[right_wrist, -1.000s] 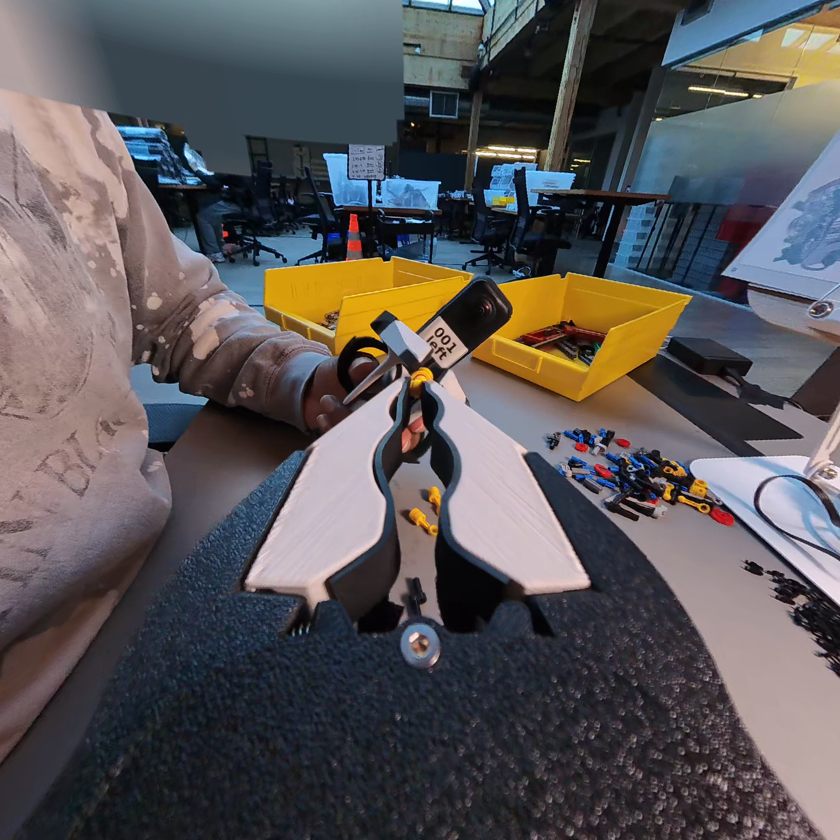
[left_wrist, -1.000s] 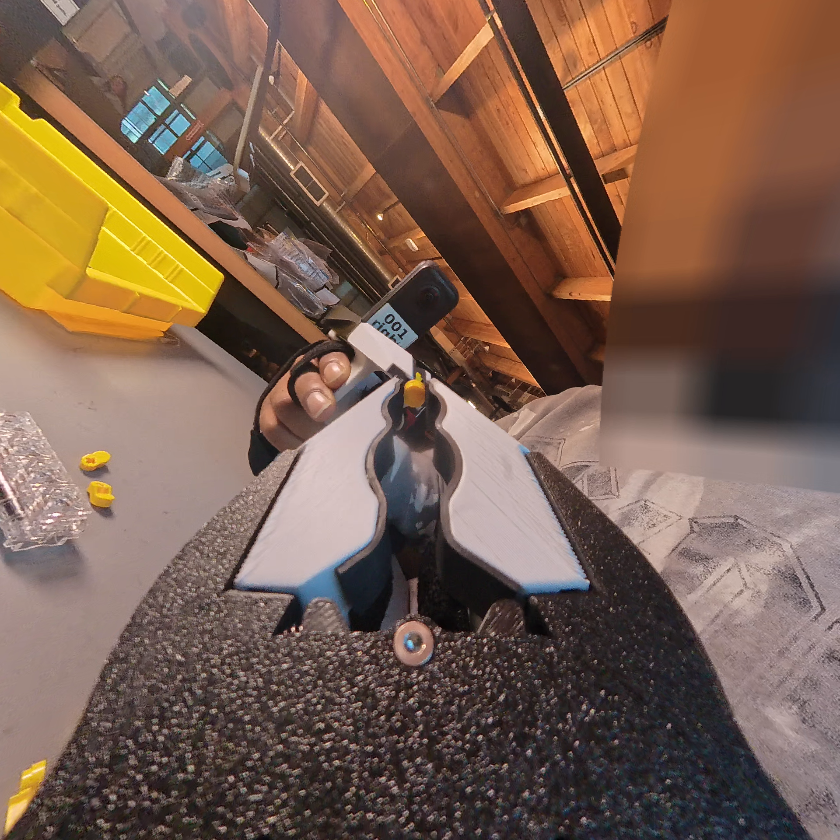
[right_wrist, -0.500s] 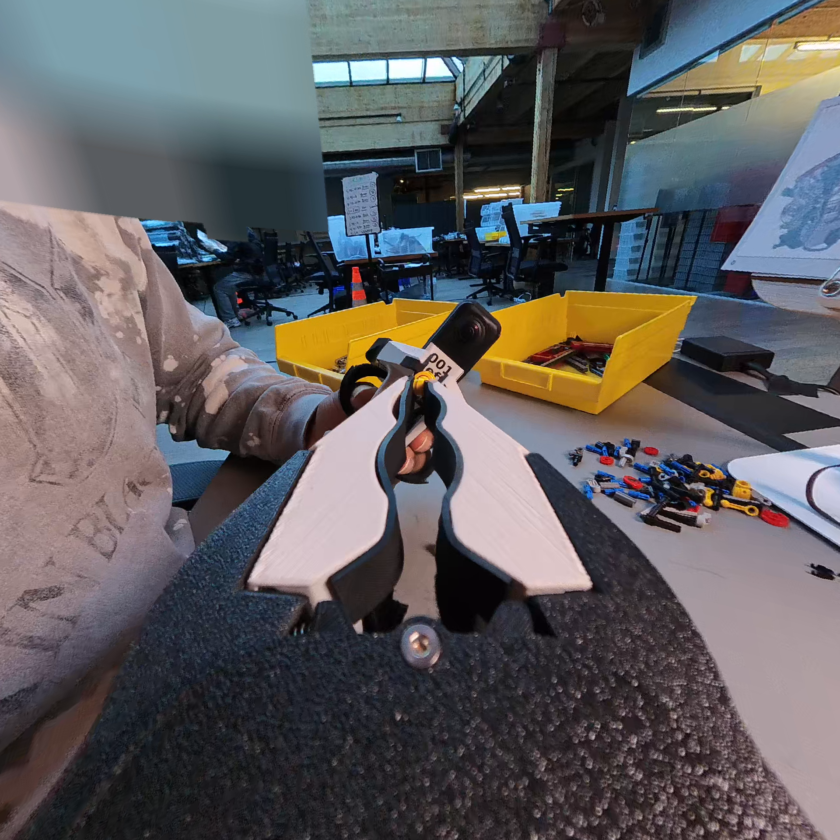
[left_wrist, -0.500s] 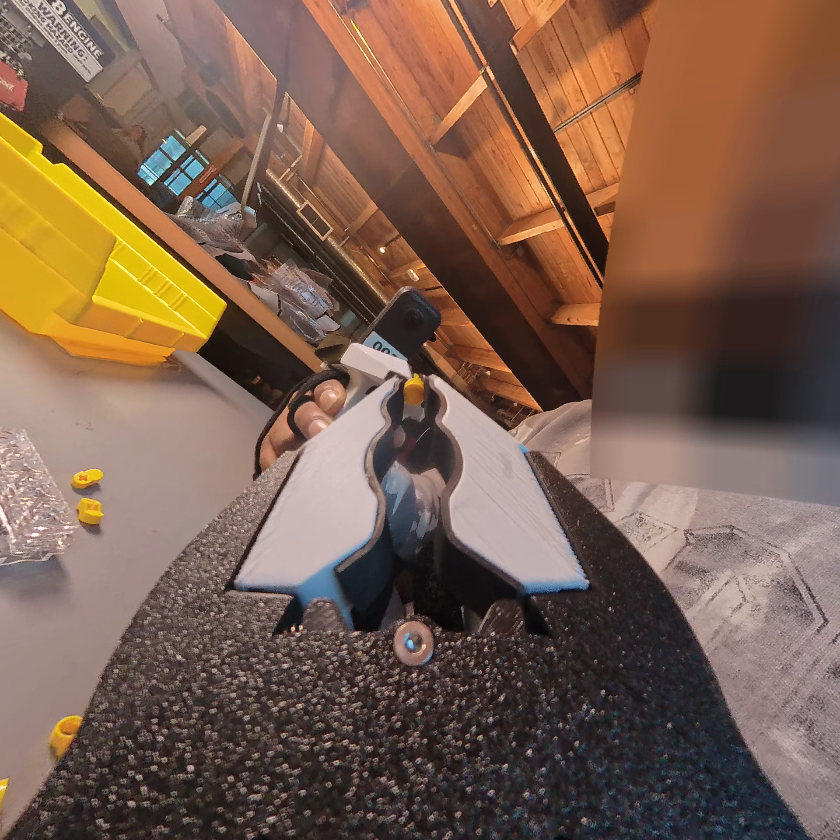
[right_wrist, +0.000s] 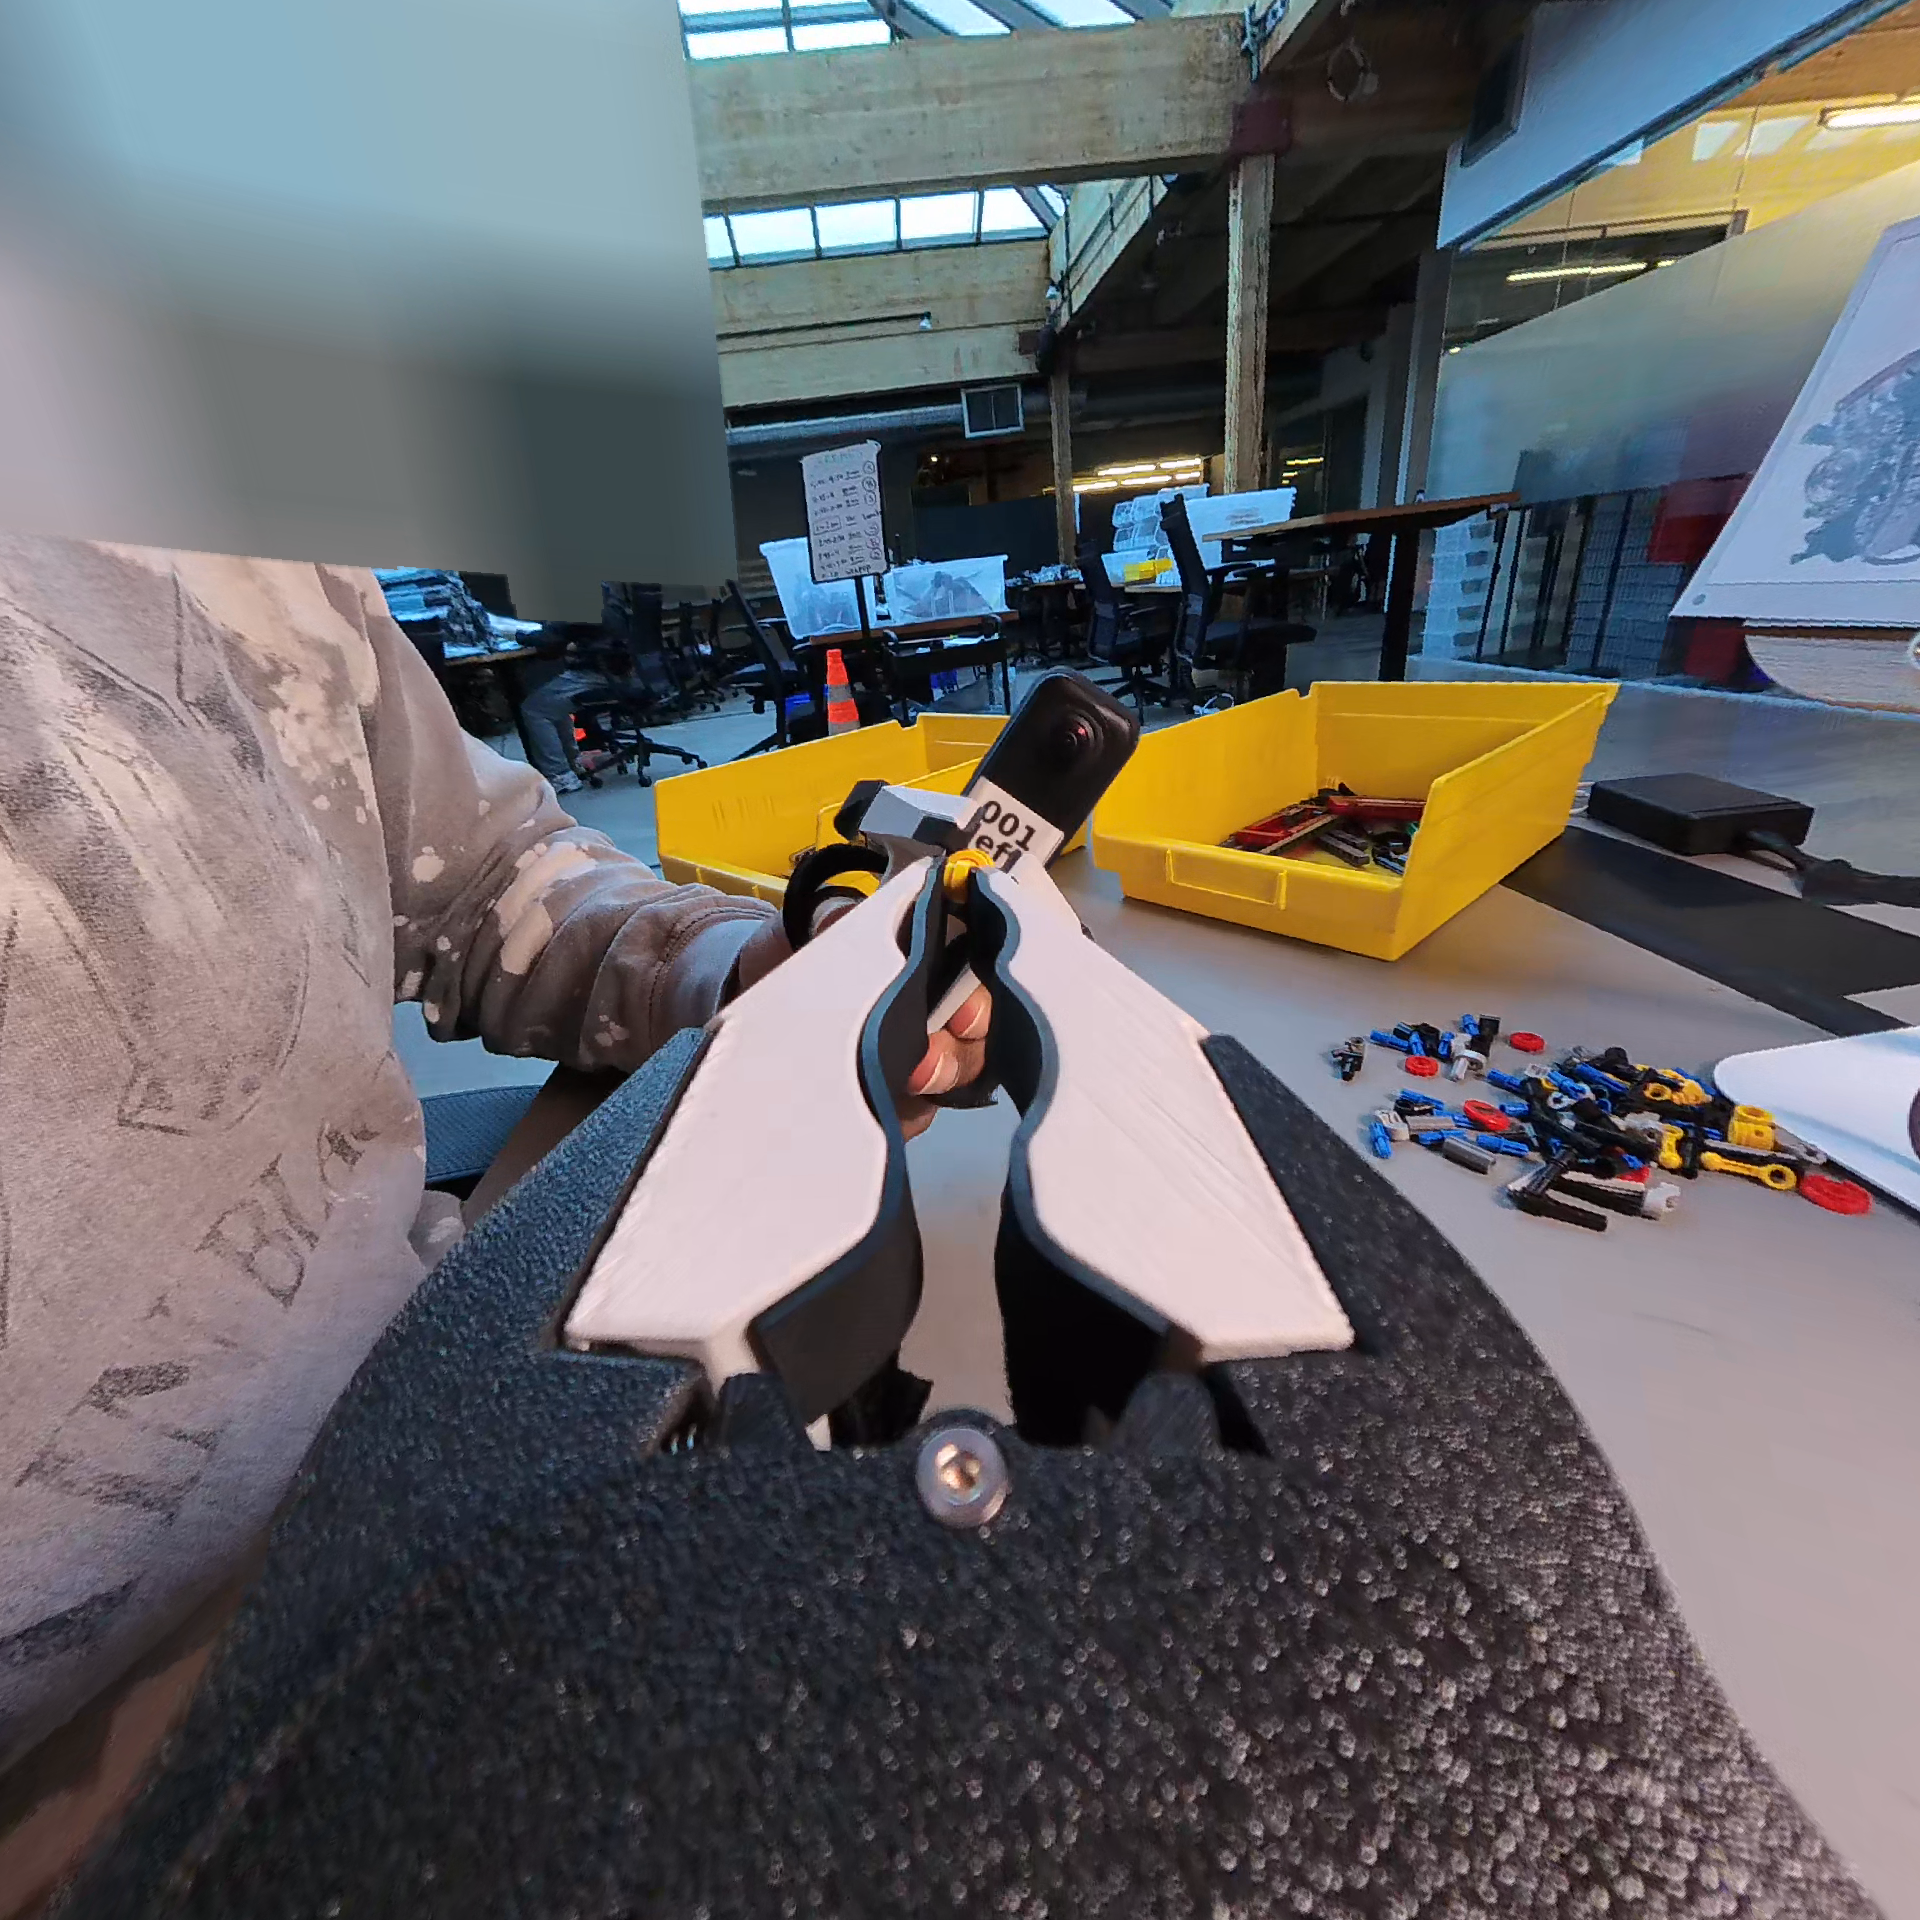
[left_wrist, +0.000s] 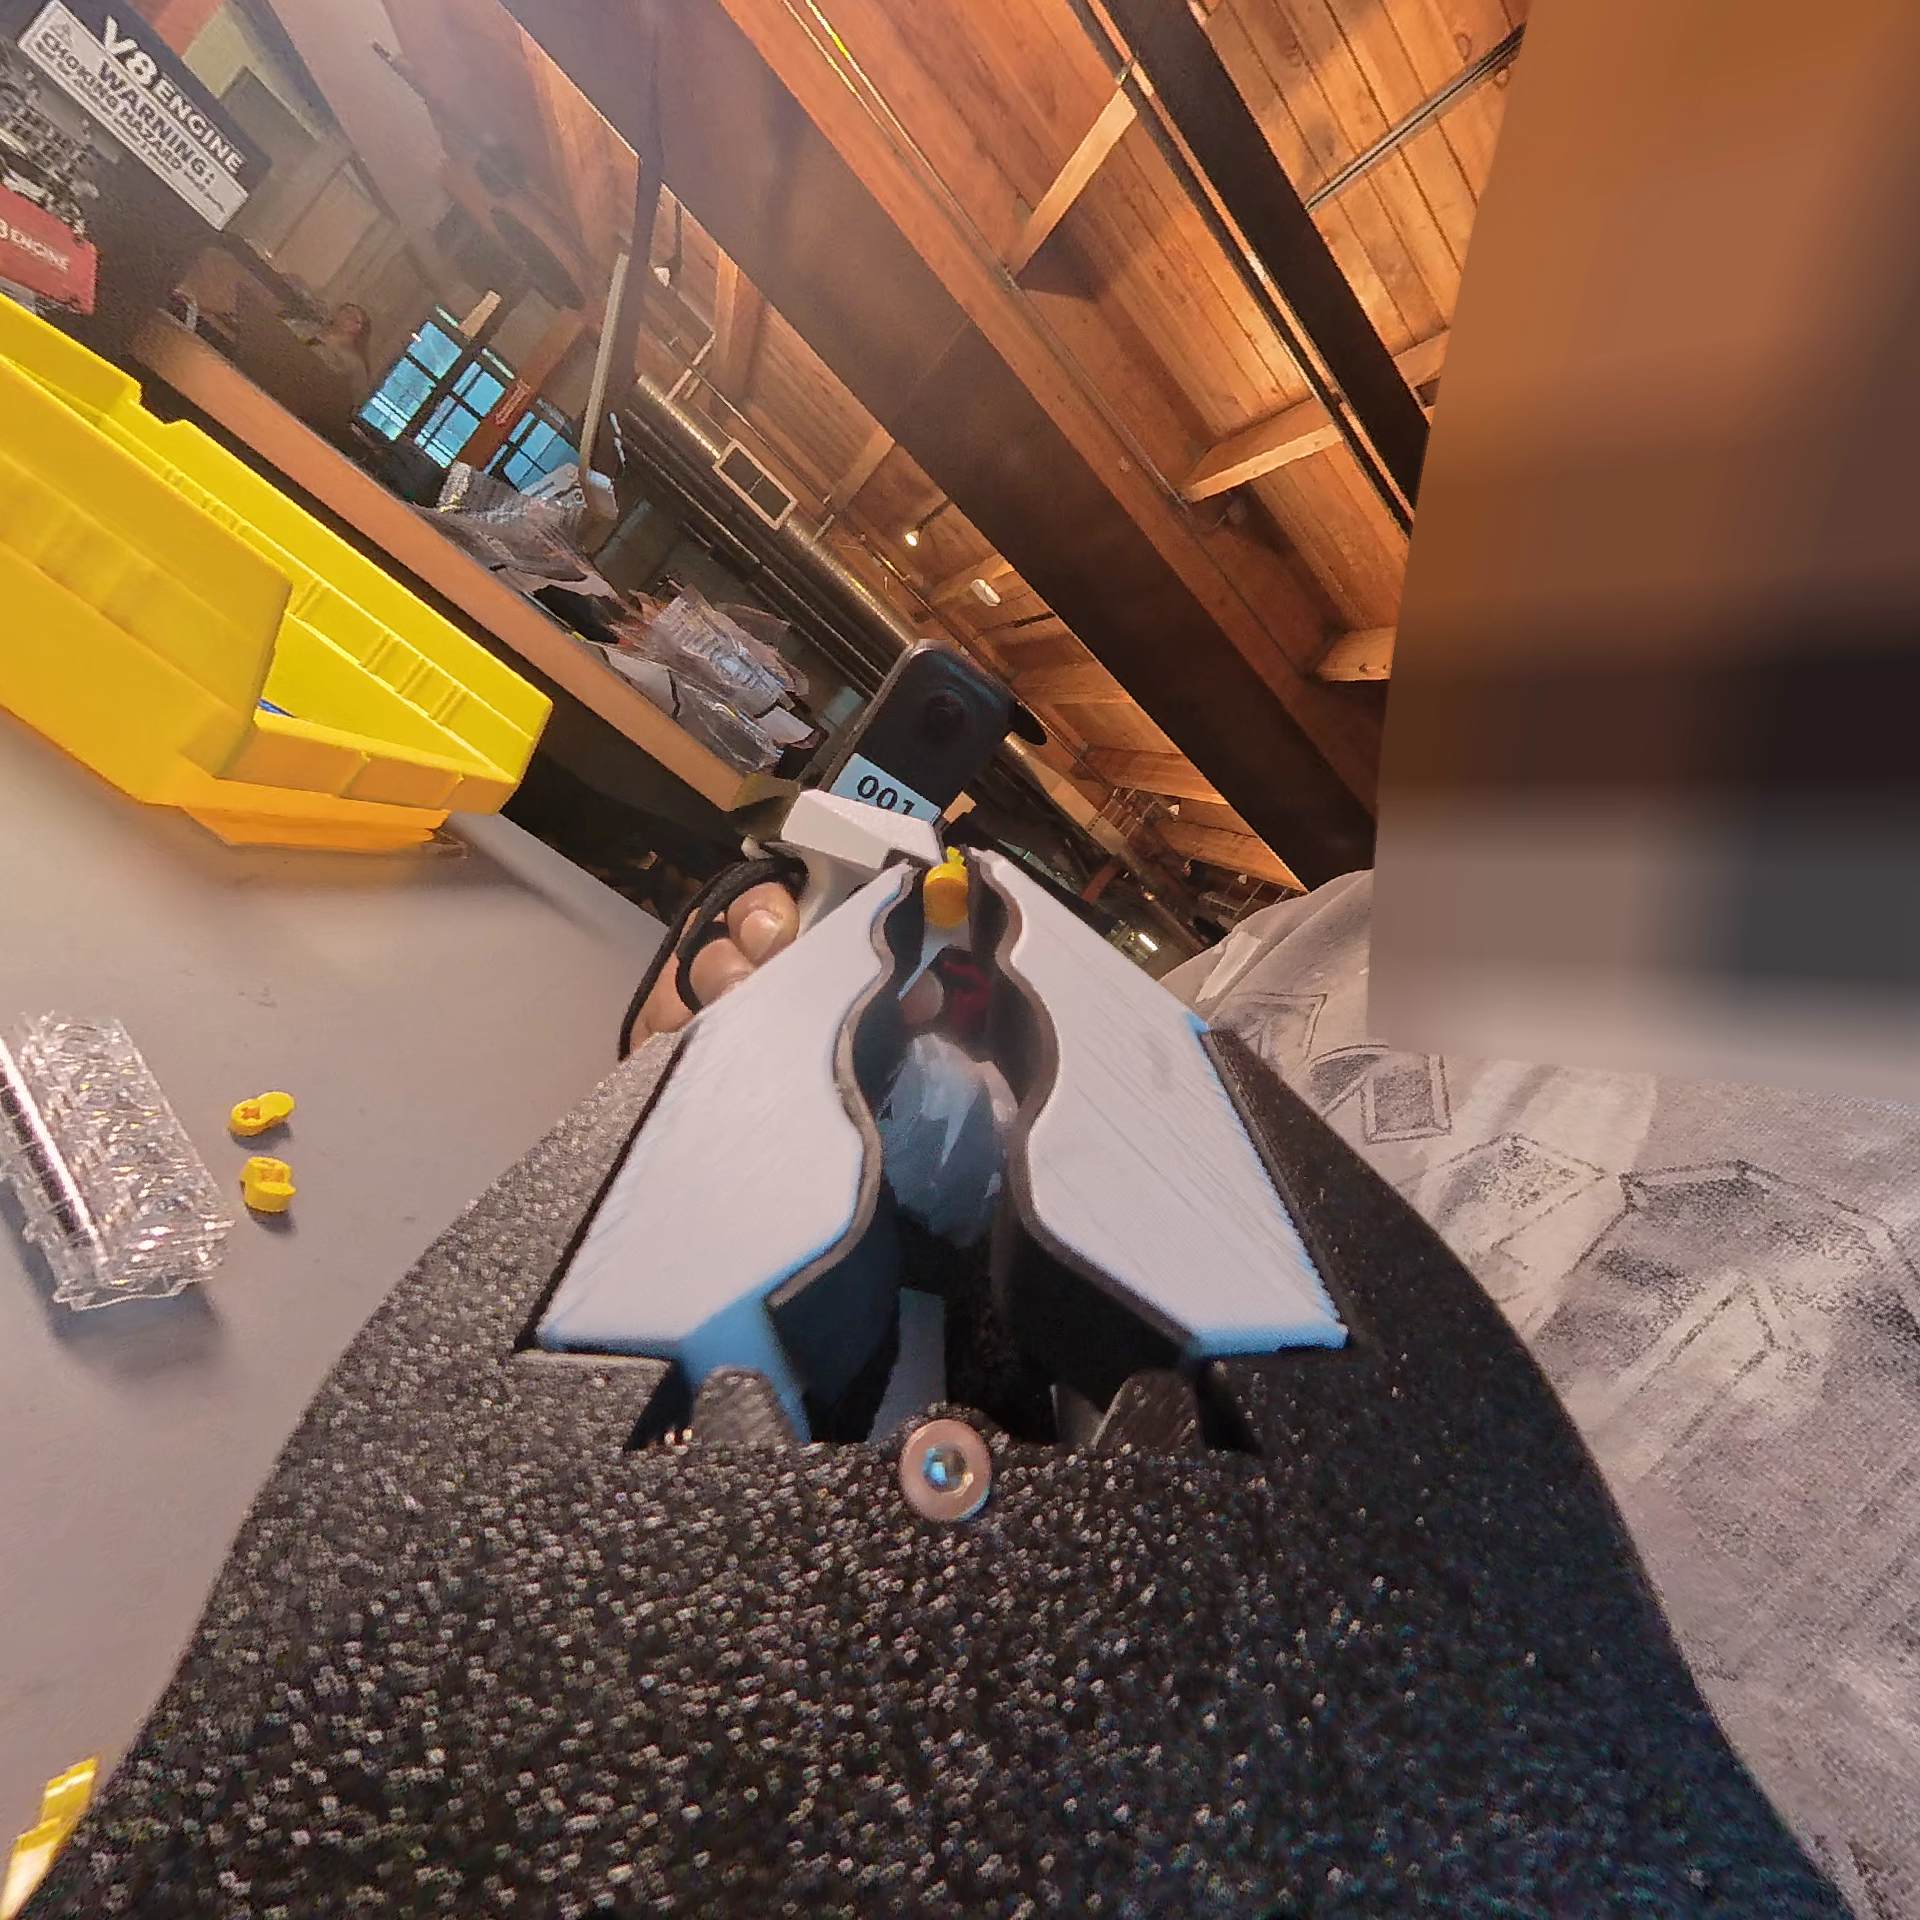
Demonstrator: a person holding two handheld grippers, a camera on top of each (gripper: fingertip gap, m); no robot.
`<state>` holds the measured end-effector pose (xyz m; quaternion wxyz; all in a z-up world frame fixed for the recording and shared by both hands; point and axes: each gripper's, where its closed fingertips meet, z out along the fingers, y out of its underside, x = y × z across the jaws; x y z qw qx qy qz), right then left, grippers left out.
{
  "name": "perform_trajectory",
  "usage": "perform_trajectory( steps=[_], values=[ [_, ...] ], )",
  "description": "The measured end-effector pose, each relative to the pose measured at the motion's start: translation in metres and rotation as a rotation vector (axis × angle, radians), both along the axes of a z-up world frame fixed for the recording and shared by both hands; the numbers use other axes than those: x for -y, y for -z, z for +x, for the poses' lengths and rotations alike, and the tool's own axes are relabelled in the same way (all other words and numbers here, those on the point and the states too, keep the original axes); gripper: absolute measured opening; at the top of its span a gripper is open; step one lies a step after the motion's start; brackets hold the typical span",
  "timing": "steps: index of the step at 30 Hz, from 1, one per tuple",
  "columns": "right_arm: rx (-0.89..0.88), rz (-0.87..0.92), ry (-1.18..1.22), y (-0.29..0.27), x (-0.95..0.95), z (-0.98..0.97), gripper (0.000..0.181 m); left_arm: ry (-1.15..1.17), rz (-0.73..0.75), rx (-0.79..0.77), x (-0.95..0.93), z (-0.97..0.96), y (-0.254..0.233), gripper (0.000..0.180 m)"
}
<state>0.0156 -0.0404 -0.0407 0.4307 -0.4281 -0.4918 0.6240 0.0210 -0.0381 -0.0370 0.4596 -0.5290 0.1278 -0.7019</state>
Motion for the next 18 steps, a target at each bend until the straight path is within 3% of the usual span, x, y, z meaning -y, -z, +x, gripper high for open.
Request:
perform_trajectory(
  steps=[18],
  values=[
    [-0.040,0.016,0.007,-0.0052,0.0041,0.0005,0.002,0.001,0.048,-0.046,0.0053,0.0059,-0.0021,0.005]
  ],
)
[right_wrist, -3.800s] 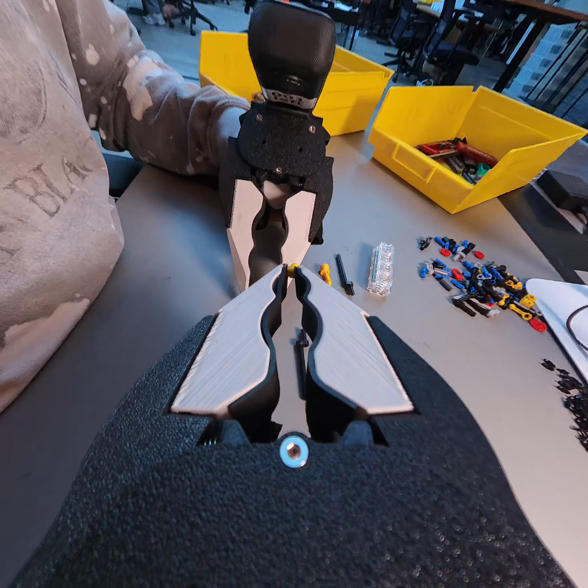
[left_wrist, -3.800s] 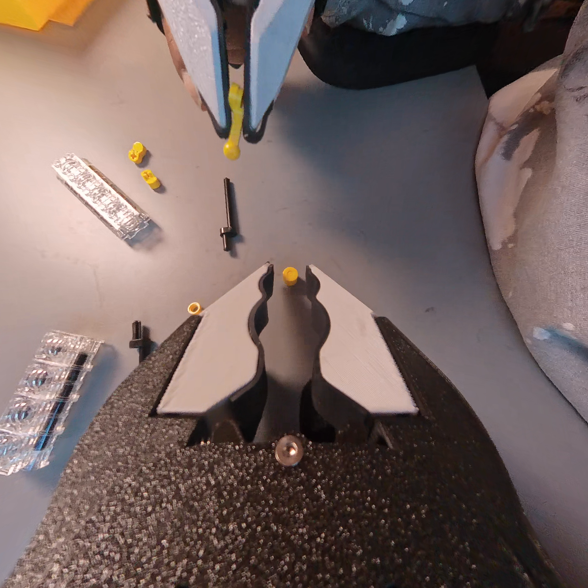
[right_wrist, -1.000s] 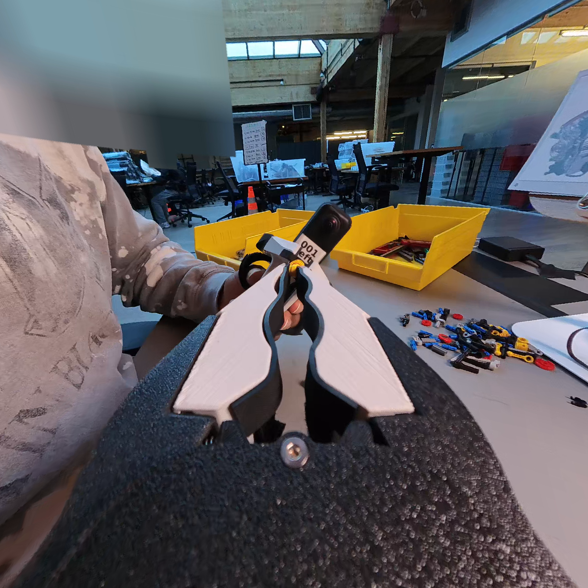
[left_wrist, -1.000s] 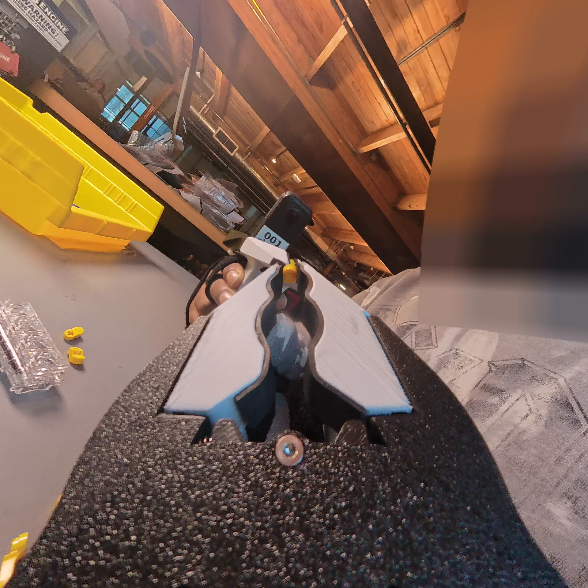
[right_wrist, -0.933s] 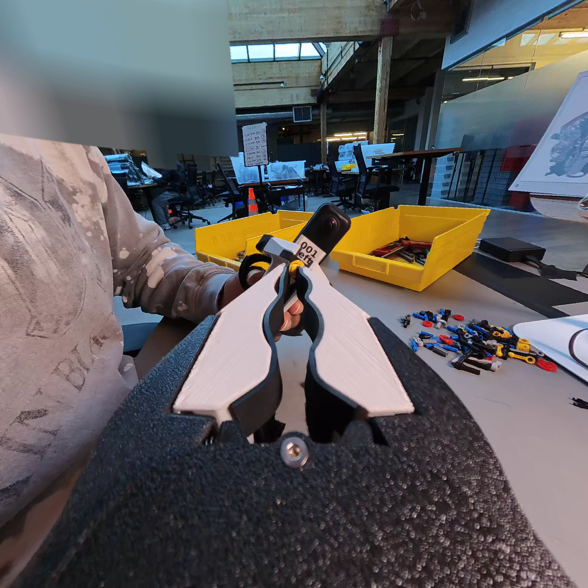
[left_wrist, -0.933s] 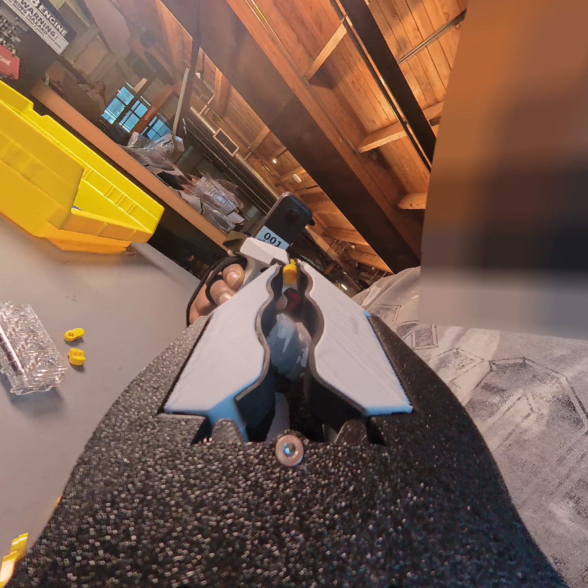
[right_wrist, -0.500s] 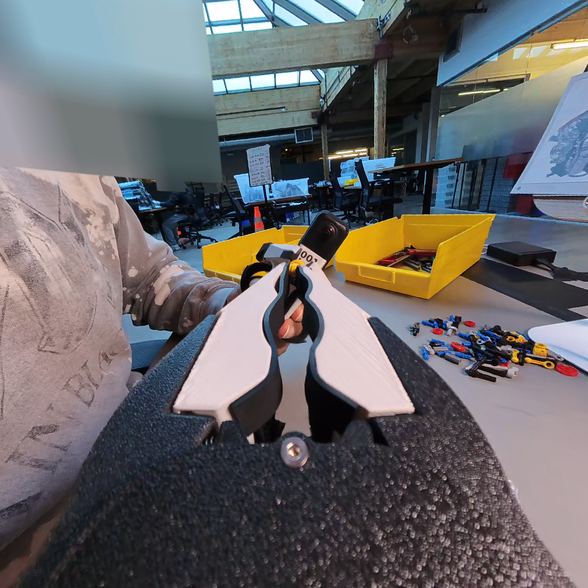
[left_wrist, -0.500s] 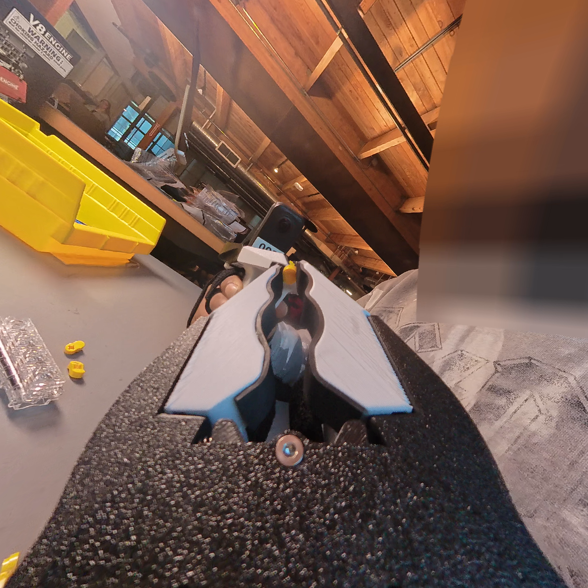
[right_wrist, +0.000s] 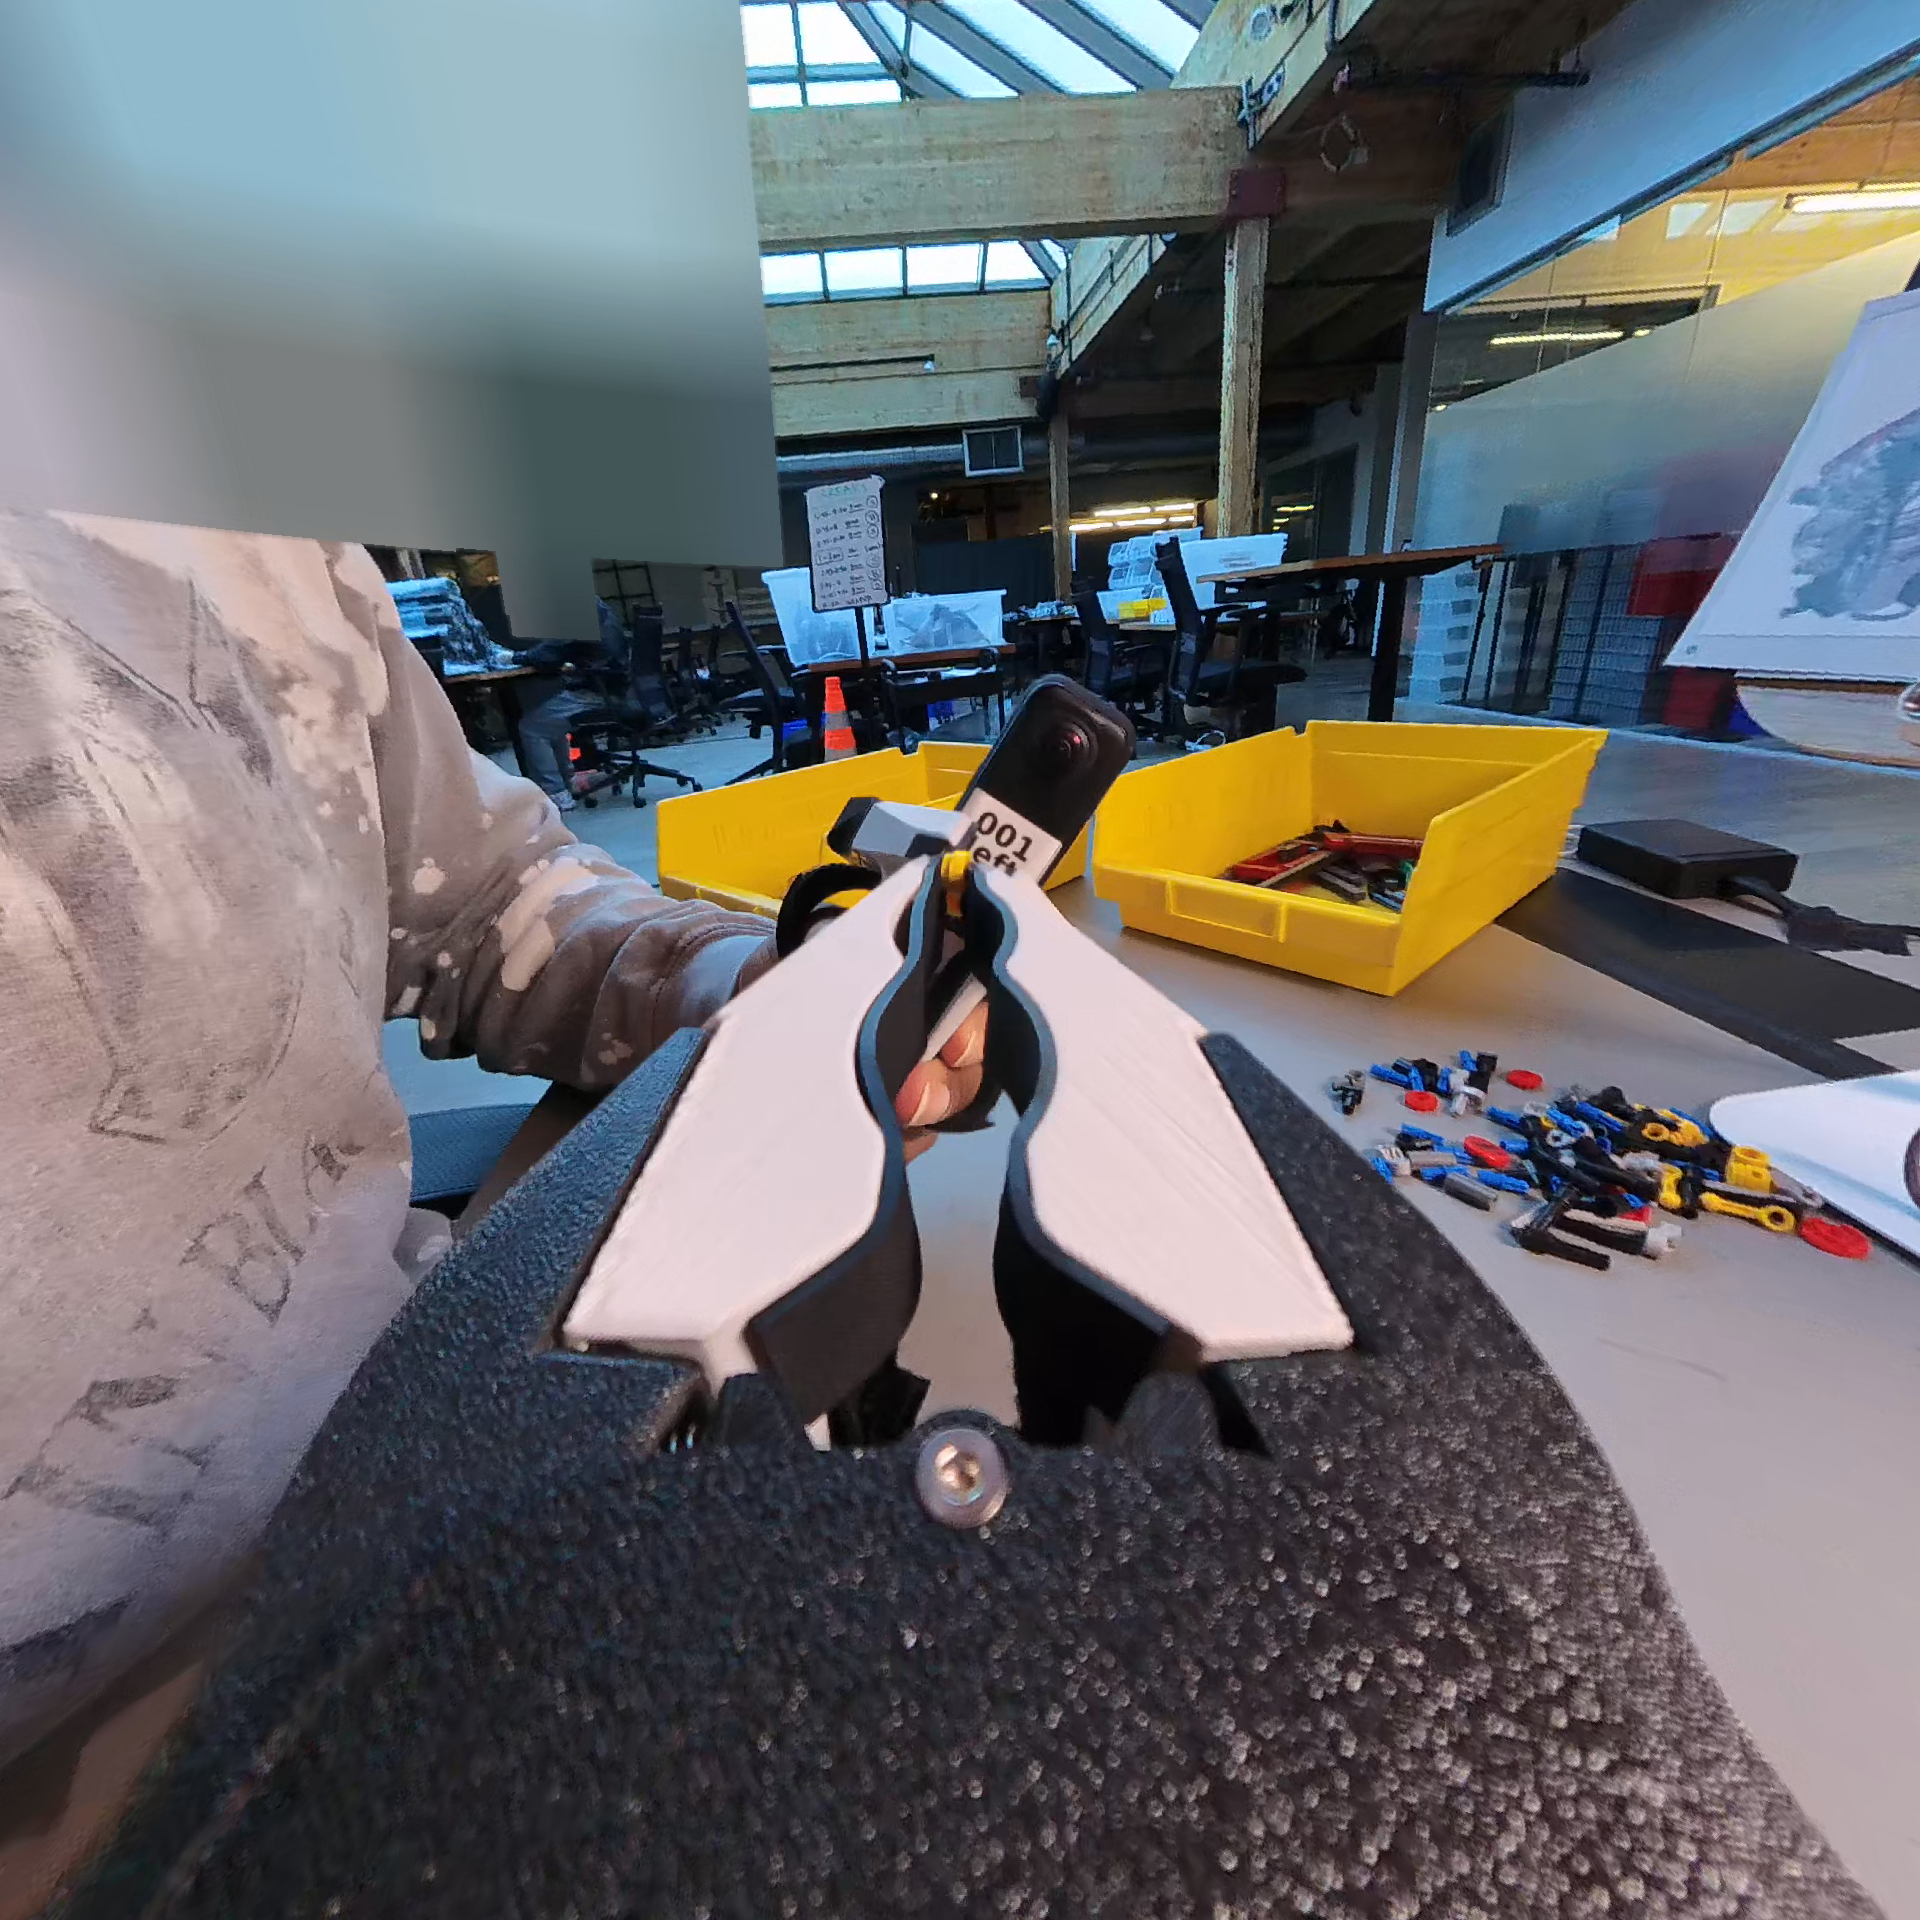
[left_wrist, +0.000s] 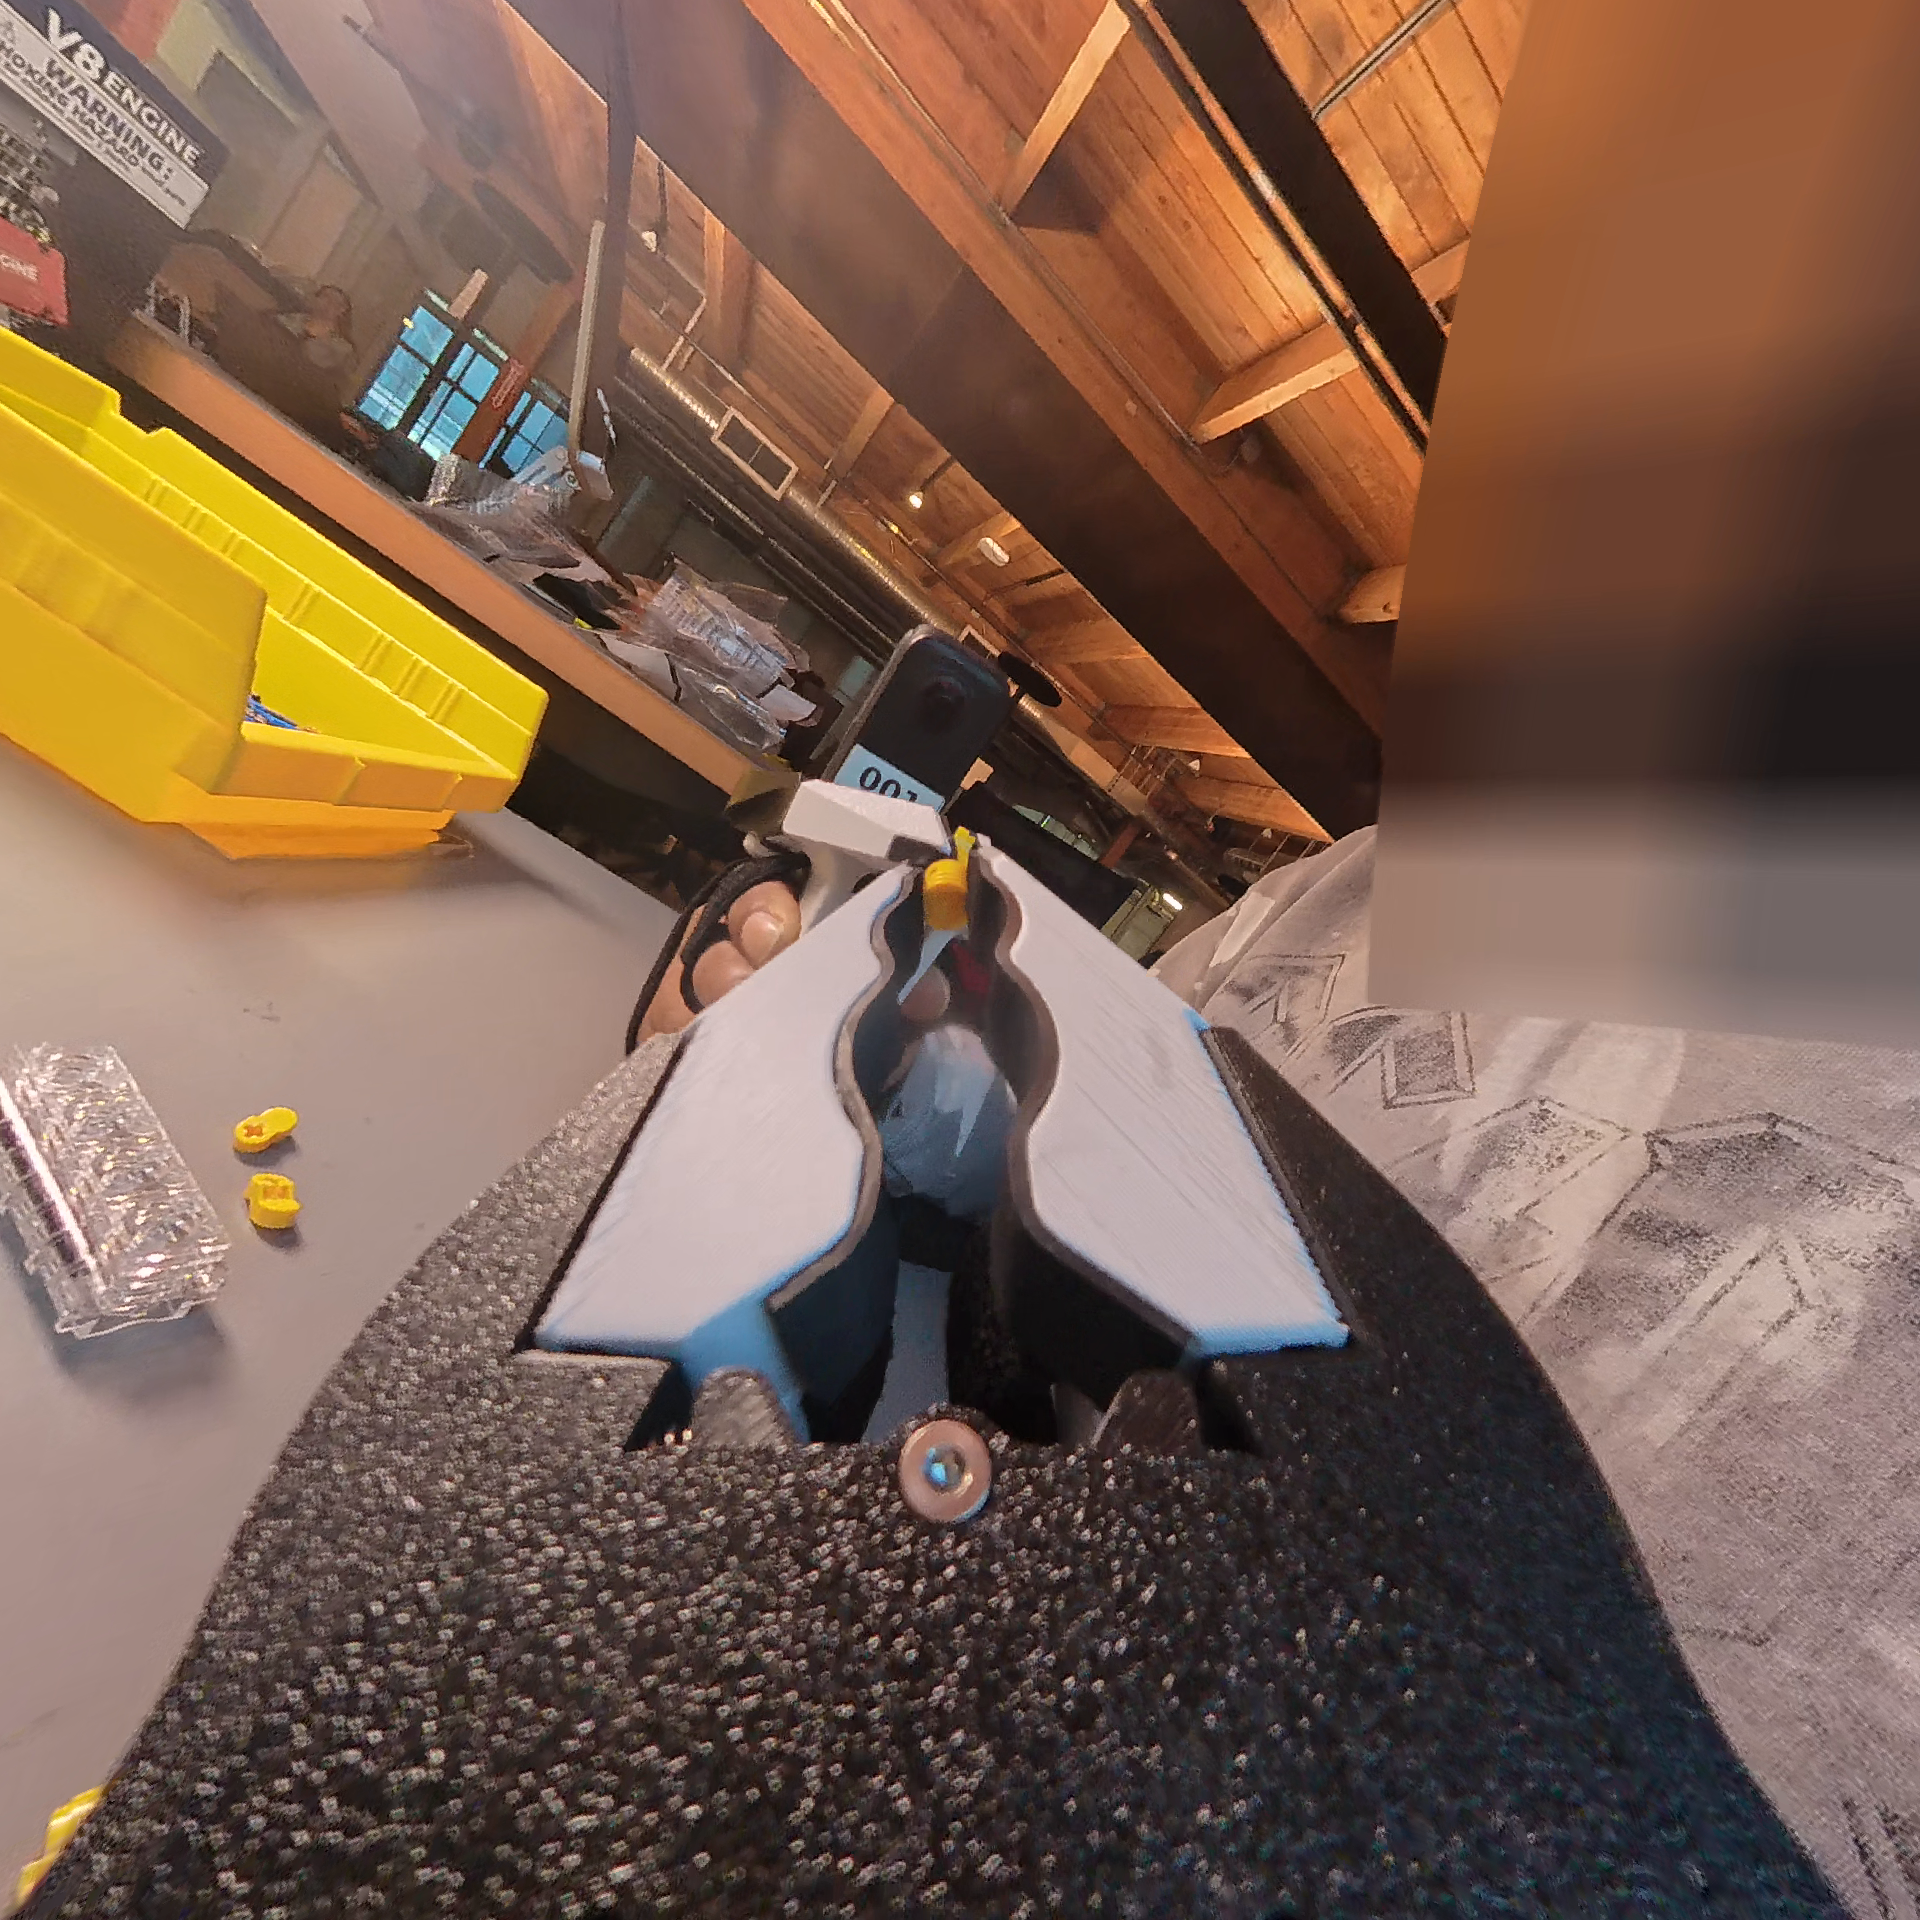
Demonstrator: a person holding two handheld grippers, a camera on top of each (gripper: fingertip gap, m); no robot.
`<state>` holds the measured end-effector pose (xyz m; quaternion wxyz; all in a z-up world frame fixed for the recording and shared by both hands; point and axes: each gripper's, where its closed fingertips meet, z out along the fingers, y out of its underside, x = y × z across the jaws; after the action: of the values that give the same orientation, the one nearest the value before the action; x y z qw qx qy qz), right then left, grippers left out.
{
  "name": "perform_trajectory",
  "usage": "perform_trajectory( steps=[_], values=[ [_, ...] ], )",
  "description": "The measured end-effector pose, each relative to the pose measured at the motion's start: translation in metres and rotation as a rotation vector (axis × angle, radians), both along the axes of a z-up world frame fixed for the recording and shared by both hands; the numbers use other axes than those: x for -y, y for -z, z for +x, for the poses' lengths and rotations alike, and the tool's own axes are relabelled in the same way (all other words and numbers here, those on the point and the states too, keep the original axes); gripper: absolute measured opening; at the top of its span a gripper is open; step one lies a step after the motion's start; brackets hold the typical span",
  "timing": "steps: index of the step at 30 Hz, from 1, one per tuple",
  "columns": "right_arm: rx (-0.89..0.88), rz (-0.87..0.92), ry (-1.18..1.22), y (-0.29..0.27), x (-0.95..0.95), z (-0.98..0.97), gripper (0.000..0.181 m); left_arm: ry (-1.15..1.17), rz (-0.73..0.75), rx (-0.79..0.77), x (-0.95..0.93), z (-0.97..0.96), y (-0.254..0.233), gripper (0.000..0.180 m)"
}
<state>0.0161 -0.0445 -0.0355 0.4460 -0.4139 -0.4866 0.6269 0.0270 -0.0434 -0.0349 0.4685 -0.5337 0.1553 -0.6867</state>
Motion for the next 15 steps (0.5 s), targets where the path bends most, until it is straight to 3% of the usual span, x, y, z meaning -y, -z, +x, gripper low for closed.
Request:
perform_trajectory(
  steps=[3,10,15],
  values=[
    [-0.018,0.028,0.011,-0.004,0.001,0.001,0.002,0.016,0.009,0.018,0.000,0.001,-0.005,0.006],
    [-0.103,0.063,0.022,-0.022,0.000,0.008,0.003,0.108,-0.065,0.286,-0.001,0.004,-0.024,0.006],
    [-0.112,0.014,-0.015,-0.022,0.000,0.010,0.004,0.138,-0.076,0.298,0.001,0.005,-0.024,0.007]
  ],
)
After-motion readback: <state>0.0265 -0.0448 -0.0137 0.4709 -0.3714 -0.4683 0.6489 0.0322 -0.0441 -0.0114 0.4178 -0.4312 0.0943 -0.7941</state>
